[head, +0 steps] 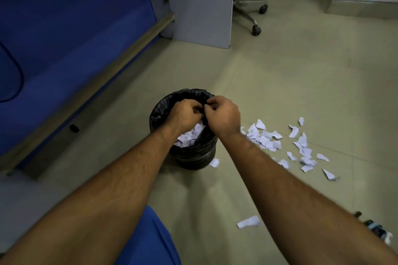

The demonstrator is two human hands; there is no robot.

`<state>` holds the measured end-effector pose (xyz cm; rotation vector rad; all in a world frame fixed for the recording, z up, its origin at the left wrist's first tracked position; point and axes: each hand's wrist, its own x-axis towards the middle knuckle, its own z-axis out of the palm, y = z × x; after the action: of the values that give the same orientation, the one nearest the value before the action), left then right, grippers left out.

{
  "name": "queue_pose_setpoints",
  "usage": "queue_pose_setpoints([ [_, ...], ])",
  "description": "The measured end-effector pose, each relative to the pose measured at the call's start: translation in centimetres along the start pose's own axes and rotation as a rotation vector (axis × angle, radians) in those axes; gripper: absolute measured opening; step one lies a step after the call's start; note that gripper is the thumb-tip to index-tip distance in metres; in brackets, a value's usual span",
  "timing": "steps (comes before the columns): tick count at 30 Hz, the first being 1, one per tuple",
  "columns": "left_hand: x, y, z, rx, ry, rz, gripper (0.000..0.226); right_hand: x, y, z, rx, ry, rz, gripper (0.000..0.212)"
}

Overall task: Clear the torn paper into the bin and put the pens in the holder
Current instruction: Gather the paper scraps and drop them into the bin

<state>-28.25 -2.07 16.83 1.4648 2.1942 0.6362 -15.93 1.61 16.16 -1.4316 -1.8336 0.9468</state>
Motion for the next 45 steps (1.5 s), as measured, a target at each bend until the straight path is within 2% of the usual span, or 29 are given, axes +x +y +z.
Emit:
queue_pose_setpoints([
  [5,-0.4,4.6,3.1,-0.081,0.010,0.046,0.025,-0.7,3.3,-3.4,0.127,0.157,0.091,0.021],
  [8,-1.5,6.6,8.5,-0.101,-0.072,0.033,0.027,-2.3,7.3,-5.5,0.160,0.251,0.183,0.024],
  [11,-3.7,6.5,15.0,0.002,-0.142,-0.008,0.032,-4.6,13.1,-7.2,0.113,0.305,0.343,0.025],
  [14,-7.0,5.3,21.4,0.054,-0.289,-0.046,0.037,-8.3,19.7,-7.9,-0.039,0.210,0.518,0.030],
  [18,-11.4,4.0,28.1,0.152,-0.449,-0.052,0.042,-13.5,26.6,-7.7,-0.298,0.040,0.629,0.044],
  [20,-13.1,3.5,30.2,0.330,-0.508,-0.043,0.055,-15.6,28.7,-7.4,-0.445,-0.032,0.701,0.055],
  [23,-14.9,2.8,32.0,0.557,-0.480,-0.102,0.071,-18.2,31.0,-6.7,-0.490,-0.066,0.805,0.066],
  [26,-15.9,2.5,33.2,0.577,-0.395,-0.251,0.067,-19.6,32.2,-5.8,-0.439,-0.019,0.800,0.067],
  [28,-16.3,2.3,34.0,0.535,-0.386,-0.329,0.063,-19.7,32.8,-5.0,-0.394,0.005,0.741,0.058],
  [30,-16.4,2.2,34.7,0.477,-0.362,-0.323,0.054,-19.1,33.1,-4.2,-0.323,0.022,0.662,0.046],
  [33,-15.2,1.9,35.0,0.230,-0.298,-0.313,0.034,-17.4,33.3,-3.3,-0.127,0.055,0.538,0.041],
  [36,-12.7,1.8,34.5,-0.096,-0.218,-0.356,0.027,-16.0,33.2,-3.5,0.030,0.129,0.481,0.046],
  [38,-12.0,1.9,33.8,-0.158,-0.176,-0.351,0.026,-16.6,33.2,-3.9,0.006,0.193,0.442,0.045],
  [42,-13.7,2.0,32.5,0.032,-0.240,-0.223,0.023,-19.0,33.0,-4.1,-0.268,0.225,0.412,0.053],
  [45,-15.0,1.0,32.8,0.120,-0.293,-0.251,0.033,-19.6,33.3,-3.7,-0.371,0.023,0.458,0.066],
])
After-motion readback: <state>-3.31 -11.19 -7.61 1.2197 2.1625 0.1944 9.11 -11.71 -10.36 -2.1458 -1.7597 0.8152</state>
